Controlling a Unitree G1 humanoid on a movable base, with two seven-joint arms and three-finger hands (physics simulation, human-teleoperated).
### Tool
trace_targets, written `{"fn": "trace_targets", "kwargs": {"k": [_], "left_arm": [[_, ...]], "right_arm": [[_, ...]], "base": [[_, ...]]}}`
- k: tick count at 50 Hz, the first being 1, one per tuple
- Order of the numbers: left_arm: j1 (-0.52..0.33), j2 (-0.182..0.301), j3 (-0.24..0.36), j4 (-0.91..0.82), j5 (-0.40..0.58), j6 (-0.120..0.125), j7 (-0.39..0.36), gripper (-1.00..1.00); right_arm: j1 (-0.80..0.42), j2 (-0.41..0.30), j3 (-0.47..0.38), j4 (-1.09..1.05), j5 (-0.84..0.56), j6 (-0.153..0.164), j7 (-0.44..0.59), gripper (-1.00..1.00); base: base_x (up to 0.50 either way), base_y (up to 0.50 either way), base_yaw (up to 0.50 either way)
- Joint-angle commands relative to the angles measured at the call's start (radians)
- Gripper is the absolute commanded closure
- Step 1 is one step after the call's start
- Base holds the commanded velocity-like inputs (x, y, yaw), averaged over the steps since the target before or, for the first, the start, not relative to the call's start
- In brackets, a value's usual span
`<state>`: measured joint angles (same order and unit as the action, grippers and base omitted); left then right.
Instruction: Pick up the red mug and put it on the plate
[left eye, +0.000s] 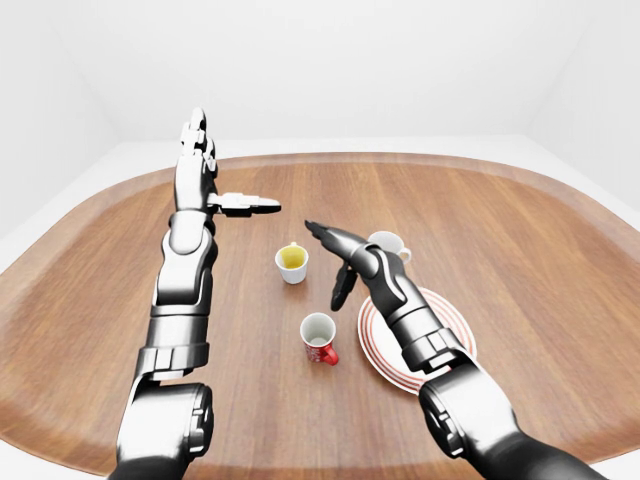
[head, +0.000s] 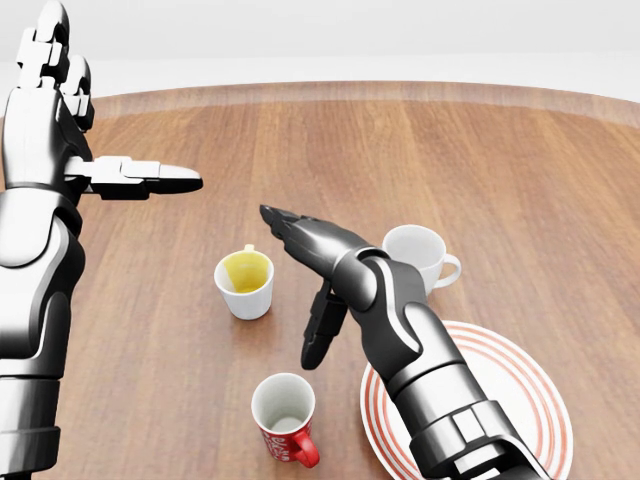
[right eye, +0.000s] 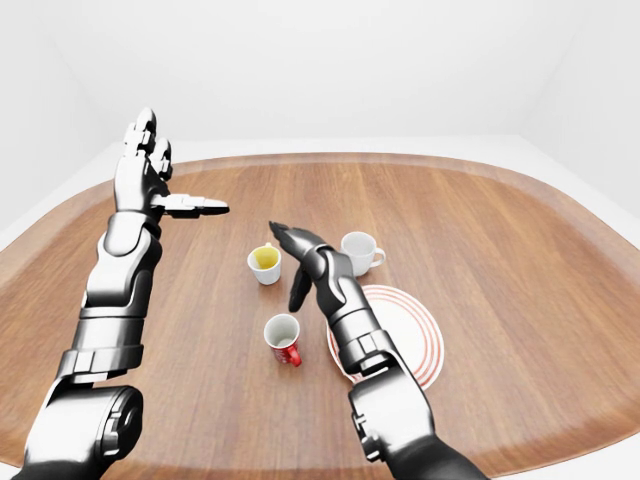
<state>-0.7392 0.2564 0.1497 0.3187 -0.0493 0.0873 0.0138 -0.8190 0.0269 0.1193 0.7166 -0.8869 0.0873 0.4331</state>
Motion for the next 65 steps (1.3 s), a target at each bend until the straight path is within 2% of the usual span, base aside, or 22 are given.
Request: {"fn": "trace_targets", "kwargs": {"k": [1, 28, 38, 65], "left_arm": [[0.001, 0.004, 0.004, 0.004, -0.002, 0.0, -0.002, -1.0], [-0.005, 0.006, 0.003, 0.018, -0.006, 0.0, 0.002, -1.0], [-0.004, 0.007, 0.004, 0.036, -0.008, 0.0, 0.002, -1.0], [0.002, 0.01, 0.007, 0.035, -0.016, 0.0, 0.003, -1.0]], "right_arm": [[0.018, 0.026, 0.014, 0.024, -0.039, 0.0, 0.001, -1.0], [0.07, 0.074, 0.043, 0.126, -0.085, 0.0, -0.051, -1.0], [0.077, 0.102, 0.053, 0.206, -0.09, 0.0, -0.099, -1.0], [0.041, 0.142, 0.062, 0.357, -0.091, 0.0, -0.173, -1.0]], "base": [[0.0, 0.0, 0.0], [0.0, 0.0, 0.0], [0.0, 0.0, 0.0], [0.0, 0.0, 0.0]]}}
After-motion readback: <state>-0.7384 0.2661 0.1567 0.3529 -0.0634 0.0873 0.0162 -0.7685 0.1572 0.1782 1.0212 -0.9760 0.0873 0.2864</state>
